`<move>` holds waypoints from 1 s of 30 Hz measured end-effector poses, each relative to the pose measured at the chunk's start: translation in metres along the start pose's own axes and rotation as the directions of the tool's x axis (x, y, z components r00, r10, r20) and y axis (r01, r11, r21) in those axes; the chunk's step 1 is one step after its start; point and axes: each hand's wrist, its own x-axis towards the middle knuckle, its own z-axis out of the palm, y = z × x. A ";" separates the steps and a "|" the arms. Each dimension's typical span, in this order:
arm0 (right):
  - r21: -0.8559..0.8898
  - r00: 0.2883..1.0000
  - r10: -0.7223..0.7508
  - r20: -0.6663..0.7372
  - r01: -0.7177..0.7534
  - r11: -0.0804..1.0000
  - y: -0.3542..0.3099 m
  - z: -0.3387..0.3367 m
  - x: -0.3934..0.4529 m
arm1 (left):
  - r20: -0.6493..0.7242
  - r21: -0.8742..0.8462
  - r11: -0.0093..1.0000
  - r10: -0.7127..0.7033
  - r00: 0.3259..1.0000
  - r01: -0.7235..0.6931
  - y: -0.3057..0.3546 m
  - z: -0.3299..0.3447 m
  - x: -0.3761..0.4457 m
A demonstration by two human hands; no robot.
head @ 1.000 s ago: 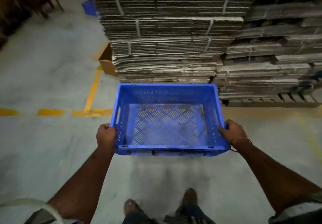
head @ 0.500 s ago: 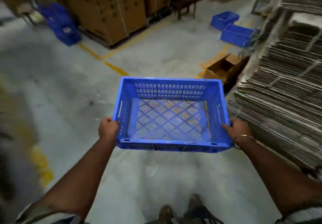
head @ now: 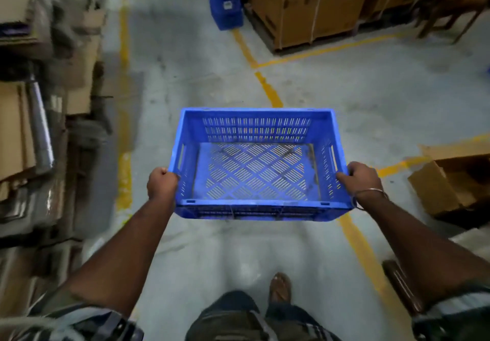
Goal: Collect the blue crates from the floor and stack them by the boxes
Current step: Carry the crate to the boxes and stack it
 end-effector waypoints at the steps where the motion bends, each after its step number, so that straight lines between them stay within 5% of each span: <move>1: -0.003 1.000 -0.020 0.012 0.020 1.000 -0.012 0.000 0.022 | -0.025 -0.004 1.000 -0.015 1.000 0.015 0.002 0.003 0.011; 12: -0.098 0.975 -0.170 0.146 0.185 0.978 -0.184 0.049 0.239 | -0.197 -0.145 0.981 -0.155 0.968 0.128 0.071 0.037 0.159; 30: -0.121 0.969 -0.183 0.168 0.204 0.971 -0.486 0.094 0.579 | -0.116 -0.229 0.964 -0.163 0.980 0.133 0.302 0.119 0.565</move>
